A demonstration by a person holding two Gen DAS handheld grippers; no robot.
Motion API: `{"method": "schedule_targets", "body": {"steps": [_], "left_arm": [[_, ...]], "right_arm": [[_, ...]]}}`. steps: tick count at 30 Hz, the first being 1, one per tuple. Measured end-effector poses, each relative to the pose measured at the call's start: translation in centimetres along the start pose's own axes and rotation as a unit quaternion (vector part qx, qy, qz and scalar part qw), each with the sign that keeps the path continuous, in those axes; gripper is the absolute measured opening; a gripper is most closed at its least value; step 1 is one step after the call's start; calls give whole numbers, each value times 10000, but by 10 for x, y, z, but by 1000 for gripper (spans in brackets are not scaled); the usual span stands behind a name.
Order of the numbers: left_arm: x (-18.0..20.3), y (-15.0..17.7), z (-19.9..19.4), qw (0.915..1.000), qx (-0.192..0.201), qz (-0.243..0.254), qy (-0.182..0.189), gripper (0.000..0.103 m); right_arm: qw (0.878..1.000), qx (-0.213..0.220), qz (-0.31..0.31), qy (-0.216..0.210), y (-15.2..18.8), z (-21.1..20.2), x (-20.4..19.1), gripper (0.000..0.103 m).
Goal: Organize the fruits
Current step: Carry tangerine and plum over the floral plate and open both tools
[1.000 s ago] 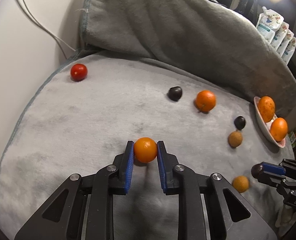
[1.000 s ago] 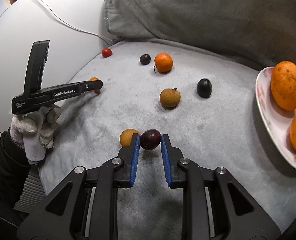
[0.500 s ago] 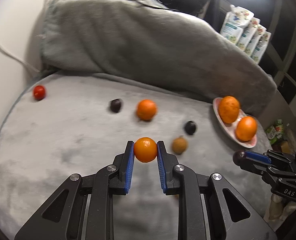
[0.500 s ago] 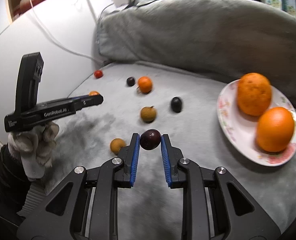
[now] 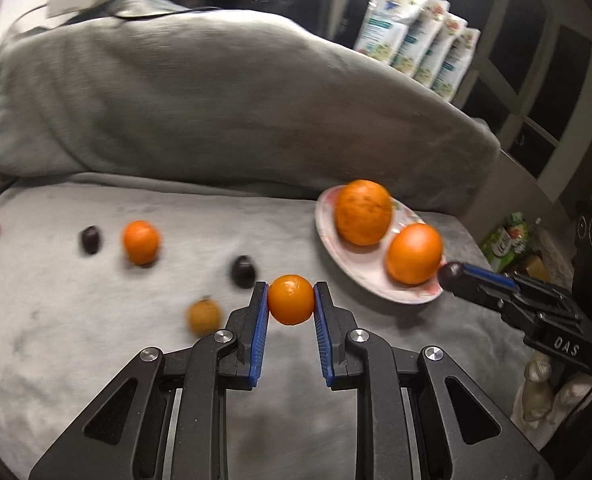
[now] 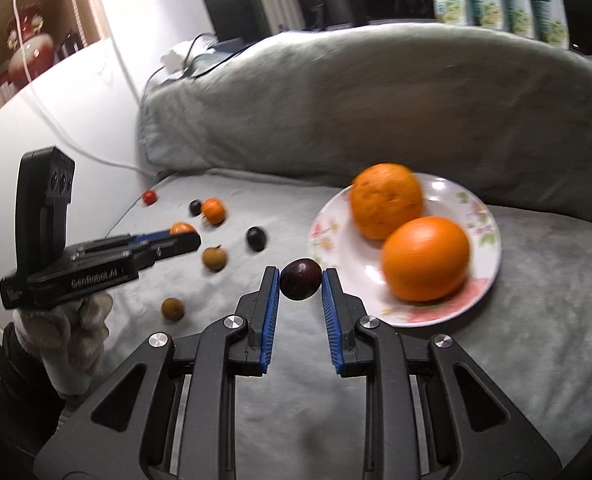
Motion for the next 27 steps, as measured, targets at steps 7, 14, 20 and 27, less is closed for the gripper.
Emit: {"method": "schedule_targets", "body": {"steps": [7,14,20,27], "left_arm": [[37,-3,11,9994,-78,275,192,20],[63,-4,20,9984,-148,486,265,20],[78,-6,28,9974,-221,622,283,20],[87,-7,34,9965,-282,728,306,20]], "right_arm": [[9997,165,128,162,-10,-16,26,23],[9989,299,229,286,-21,-24,51,23],[9983,313,323,383,-29,-24,71,23],[9975,289,465,445,-35,-20,90,23]]}}
Point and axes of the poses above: each gripper's, at about its wrist camera, not at the fingertips, and z roughly the way its jaws point, x to its right, y to its underside, the point moved 2 cm from there along z, roughly the way its jaws point, and after that the axes turned 14 degrees about -y, right-handed, at the moved point
